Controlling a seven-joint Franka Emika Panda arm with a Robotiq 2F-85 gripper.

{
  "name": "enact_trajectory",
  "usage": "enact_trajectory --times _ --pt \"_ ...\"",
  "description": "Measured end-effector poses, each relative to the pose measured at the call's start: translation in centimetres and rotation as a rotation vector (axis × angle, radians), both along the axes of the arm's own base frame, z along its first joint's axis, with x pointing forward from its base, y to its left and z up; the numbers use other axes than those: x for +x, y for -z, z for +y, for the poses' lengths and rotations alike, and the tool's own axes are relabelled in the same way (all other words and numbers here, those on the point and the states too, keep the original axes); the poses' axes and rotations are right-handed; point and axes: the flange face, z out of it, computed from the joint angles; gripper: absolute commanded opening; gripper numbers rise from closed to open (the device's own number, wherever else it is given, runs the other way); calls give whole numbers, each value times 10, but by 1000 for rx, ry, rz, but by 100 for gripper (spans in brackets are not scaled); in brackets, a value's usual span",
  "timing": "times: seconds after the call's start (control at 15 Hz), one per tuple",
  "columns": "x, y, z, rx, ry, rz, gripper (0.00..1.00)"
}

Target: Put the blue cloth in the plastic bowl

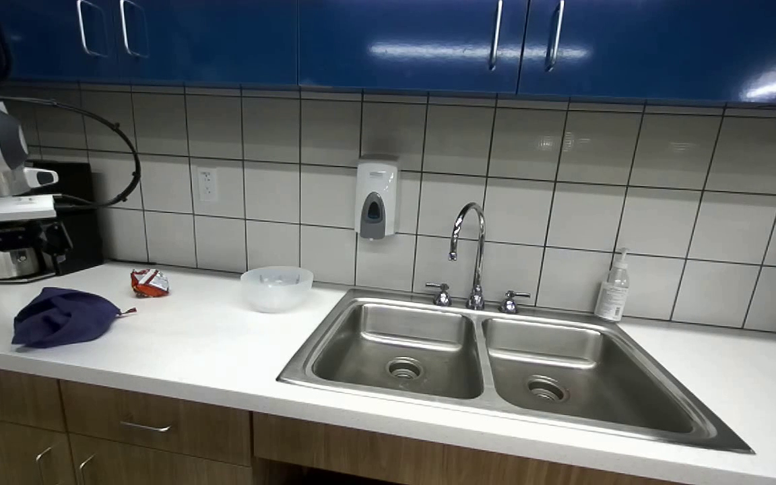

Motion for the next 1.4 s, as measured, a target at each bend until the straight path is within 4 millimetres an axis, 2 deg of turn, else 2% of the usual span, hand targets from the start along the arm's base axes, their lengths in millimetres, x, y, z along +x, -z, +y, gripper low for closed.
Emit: enact_trajectory --times 0.33,0.67,0.8,1.4 --pt "9 28 28 -71 -37 -20 100" --pt "33 46 41 -95 -21 -16 100" --pt "39 51 44 -98 -12 -10 100" --pt "38 55 44 -100 -13 -5 100"
